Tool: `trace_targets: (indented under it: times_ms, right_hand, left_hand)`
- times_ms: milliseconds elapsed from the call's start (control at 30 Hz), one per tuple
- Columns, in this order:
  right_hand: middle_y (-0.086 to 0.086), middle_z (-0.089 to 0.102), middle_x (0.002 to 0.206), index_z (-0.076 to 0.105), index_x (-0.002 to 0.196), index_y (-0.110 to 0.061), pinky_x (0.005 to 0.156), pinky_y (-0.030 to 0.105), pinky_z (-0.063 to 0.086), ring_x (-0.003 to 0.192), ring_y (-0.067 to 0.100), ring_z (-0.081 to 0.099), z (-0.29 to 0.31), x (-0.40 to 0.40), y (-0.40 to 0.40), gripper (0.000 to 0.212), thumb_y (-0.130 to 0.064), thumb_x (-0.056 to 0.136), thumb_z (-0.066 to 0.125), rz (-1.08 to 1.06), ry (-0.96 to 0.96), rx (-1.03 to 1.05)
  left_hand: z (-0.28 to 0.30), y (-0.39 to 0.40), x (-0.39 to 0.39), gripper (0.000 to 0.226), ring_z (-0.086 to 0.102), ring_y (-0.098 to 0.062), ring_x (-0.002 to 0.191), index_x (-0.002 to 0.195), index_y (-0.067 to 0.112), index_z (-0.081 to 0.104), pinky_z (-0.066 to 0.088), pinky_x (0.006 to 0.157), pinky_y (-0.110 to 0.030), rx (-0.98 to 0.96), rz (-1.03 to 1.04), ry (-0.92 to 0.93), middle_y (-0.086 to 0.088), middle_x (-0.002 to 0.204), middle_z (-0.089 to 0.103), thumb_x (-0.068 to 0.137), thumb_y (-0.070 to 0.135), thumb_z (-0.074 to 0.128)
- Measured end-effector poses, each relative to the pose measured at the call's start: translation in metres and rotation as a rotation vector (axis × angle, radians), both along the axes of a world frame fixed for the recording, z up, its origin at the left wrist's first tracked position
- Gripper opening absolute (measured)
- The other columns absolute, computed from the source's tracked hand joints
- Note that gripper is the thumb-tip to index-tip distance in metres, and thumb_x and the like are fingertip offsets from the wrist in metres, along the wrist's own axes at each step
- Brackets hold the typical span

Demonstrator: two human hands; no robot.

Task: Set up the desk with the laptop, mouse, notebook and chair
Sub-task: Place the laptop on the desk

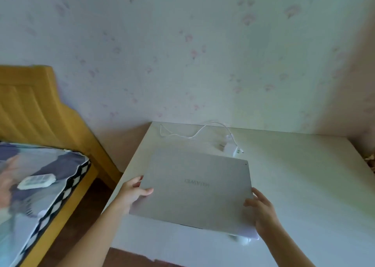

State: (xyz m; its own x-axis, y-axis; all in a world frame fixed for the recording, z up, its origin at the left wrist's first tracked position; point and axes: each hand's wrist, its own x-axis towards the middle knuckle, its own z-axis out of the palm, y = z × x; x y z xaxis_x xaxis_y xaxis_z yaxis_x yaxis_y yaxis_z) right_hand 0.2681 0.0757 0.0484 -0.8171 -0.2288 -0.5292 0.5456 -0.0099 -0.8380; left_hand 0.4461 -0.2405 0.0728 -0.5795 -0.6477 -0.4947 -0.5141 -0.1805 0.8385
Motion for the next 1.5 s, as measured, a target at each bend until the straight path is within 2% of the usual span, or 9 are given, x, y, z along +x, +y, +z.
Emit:
trace_targets:
  times_ms: [167, 267, 367, 500, 833, 1067, 1267, 1367, 1500]
  right_hand:
    - [0.009, 0.067, 0.090, 0.067, 0.099, -0.018, 0.075, 0.038, 0.044, 0.081, 0.030, 0.057, -0.009, 0.040, -0.036, 0.060, -0.002, 0.043, 0.057, 0.016, -0.020, 0.037]
    - [0.005, 0.062, 0.088, 0.062, 0.101, -0.017, 0.067, 0.034, 0.040, 0.078, 0.024, 0.052, -0.012, 0.058, -0.061, 0.046, 0.010, 0.064, 0.057, 0.006, 0.000, 0.066]
    - [0.003, 0.062, 0.086, 0.060, 0.101, -0.019, 0.065, 0.033, 0.039, 0.078, 0.024, 0.052, -0.023, 0.070, -0.088, 0.043, 0.011, 0.071, 0.055, -0.030, -0.005, 0.117]
    - [0.008, 0.060, 0.096, 0.061, 0.107, -0.021, 0.078, 0.037, 0.042, 0.089, 0.028, 0.053, -0.041, 0.082, -0.119, 0.046, 0.009, 0.072, 0.058, -0.162, -0.034, 0.170]
    - [0.010, 0.056, 0.103, 0.064, 0.111, -0.017, 0.072, 0.034, 0.038, 0.090, 0.025, 0.048, -0.057, 0.082, -0.142, 0.041, 0.003, 0.076, 0.058, -0.317, -0.003, 0.265]
    - [0.006, 0.054, 0.074, 0.067, 0.085, -0.011, 0.066, 0.031, 0.033, 0.078, 0.025, 0.045, -0.051, 0.087, -0.144, 0.009, -0.010, 0.080, 0.059, -0.478, 0.035, 0.366]
    - [0.012, 0.063, 0.113, 0.053, 0.129, -0.008, 0.087, 0.031, 0.035, 0.097, 0.022, 0.054, -0.033, 0.071, -0.146, 0.048, 0.002, 0.083, 0.058, -0.362, 0.164, 0.291]
    - [0.010, 0.065, 0.112, 0.054, 0.127, -0.011, 0.089, 0.035, 0.042, 0.101, 0.025, 0.059, -0.027, 0.050, -0.146, 0.050, 0.006, 0.081, 0.057, -0.235, 0.231, 0.326]
    - [0.007, 0.068, 0.101, 0.059, 0.114, -0.019, 0.088, 0.038, 0.046, 0.105, 0.028, 0.060, -0.024, 0.010, -0.143, 0.042, 0.005, 0.080, 0.059, -0.084, 0.384, 0.474]
  left_hand:
    - [-0.012, -0.027, 0.052, 0.051, 0.067, -0.030, 0.097, 0.116, 0.018, 0.066, 0.053, 0.089, -0.049, 0.042, 0.061, -0.040, -0.006, 0.105, 0.072, 0.071, -0.003, 0.079]
    - [-0.024, -0.053, 0.068, 0.058, 0.065, -0.030, 0.100, 0.123, 0.016, 0.063, 0.052, 0.092, -0.052, 0.044, 0.059, -0.082, -0.006, 0.108, 0.071, 0.070, 0.000, 0.081]
    - [-0.039, -0.080, 0.070, 0.052, 0.064, -0.026, 0.099, 0.123, 0.014, 0.063, 0.052, 0.090, -0.047, 0.037, 0.011, -0.101, -0.003, 0.106, 0.070, 0.075, 0.000, 0.078]
    - [-0.058, -0.108, 0.068, 0.046, 0.060, -0.012, 0.087, 0.119, 0.016, 0.061, 0.047, 0.064, -0.026, 0.046, -0.035, -0.116, 0.003, 0.098, 0.066, 0.079, -0.002, 0.074]
    - [-0.097, -0.145, 0.067, 0.067, 0.061, -0.007, 0.089, 0.132, 0.013, 0.056, 0.046, 0.078, -0.026, -0.002, -0.250, -0.176, 0.012, 0.095, 0.066, 0.071, 0.003, 0.081]
    - [-0.079, -0.158, 0.053, 0.082, 0.065, -0.015, 0.085, 0.139, 0.023, 0.048, 0.048, 0.080, -0.023, -0.129, -0.386, -0.143, -0.004, 0.087, 0.066, 0.067, 0.008, 0.085]
    - [-0.068, -0.137, 0.012, 0.111, 0.057, -0.015, 0.111, 0.151, 0.033, 0.022, 0.050, 0.094, -0.034, -0.006, -0.490, -0.013, -0.002, 0.118, 0.060, 0.064, 0.011, 0.088]
    - [-0.065, -0.111, -0.014, 0.107, 0.043, -0.012, 0.129, 0.152, 0.035, 0.008, 0.037, 0.102, -0.028, -0.168, -0.581, 0.007, 0.002, 0.141, 0.047, 0.074, 0.025, 0.082]
    - [-0.060, -0.078, -0.052, 0.100, 0.012, -0.015, 0.147, 0.151, 0.035, -0.011, 0.024, 0.114, -0.036, -0.789, -0.798, -0.034, 0.010, 0.159, 0.010, 0.085, 0.048, 0.063]
